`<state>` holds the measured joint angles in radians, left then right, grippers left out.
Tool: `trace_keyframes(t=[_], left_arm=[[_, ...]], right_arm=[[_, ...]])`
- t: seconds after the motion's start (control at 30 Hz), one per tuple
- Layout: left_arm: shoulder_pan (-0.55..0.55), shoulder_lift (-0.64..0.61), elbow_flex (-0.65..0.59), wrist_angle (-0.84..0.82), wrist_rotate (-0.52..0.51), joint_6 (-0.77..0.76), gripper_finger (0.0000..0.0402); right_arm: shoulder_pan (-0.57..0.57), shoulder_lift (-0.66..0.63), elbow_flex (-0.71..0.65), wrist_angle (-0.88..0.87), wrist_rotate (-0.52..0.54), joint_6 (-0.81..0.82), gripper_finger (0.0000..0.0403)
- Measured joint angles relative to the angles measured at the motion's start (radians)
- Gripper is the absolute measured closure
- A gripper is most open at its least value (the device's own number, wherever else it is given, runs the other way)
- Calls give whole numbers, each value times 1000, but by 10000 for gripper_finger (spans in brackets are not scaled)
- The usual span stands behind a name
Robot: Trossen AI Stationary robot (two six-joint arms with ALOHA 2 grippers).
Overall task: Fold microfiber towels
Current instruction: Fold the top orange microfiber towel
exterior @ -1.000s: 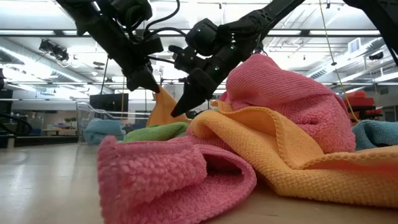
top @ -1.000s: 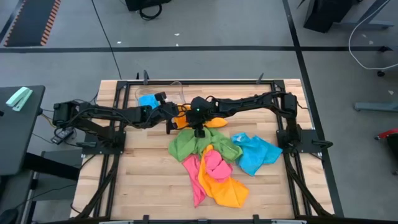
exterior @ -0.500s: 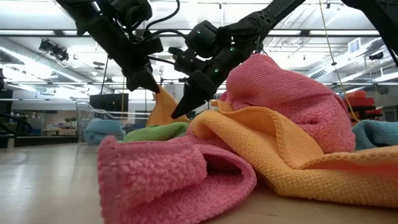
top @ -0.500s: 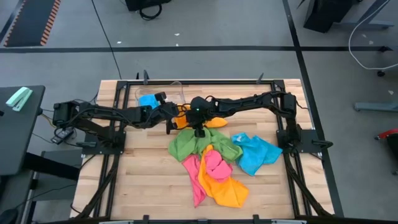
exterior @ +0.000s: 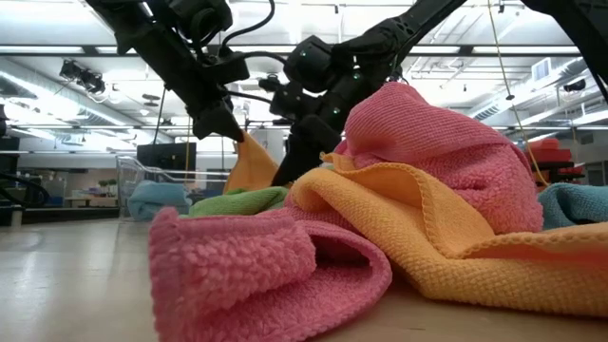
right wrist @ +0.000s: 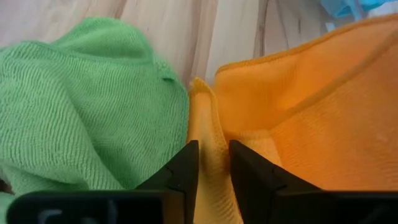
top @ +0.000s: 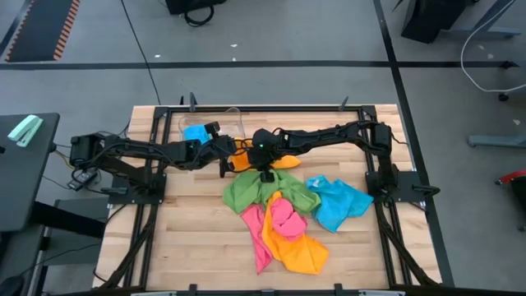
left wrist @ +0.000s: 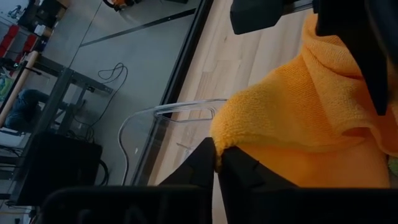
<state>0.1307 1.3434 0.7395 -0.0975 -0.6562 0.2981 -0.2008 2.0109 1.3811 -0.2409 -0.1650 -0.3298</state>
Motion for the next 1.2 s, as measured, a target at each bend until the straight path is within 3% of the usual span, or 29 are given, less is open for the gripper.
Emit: trace_keyframes(t=[0.27, 0.47, 0.77, 1.03, 1.2], left_arm=[[0, 0, 0, 0, 0, 0, 379], [0, 0, 0, -5, 0, 0, 386], [0, 0, 0, -10, 0, 0, 374], [-1, 0, 0, -60, 0, -25, 387], [-2, 0, 0, -64, 0, -27, 379]], right_arm=[[0, 0, 0, -2, 5, -11, 360], [0, -29, -1, -48, 90, -12, 363], [7, -195, -1, -184, 159, 45, 363], [57, -313, -1, -313, 378, 117, 363], [89, -372, -1, -376, 610, 181, 363]])
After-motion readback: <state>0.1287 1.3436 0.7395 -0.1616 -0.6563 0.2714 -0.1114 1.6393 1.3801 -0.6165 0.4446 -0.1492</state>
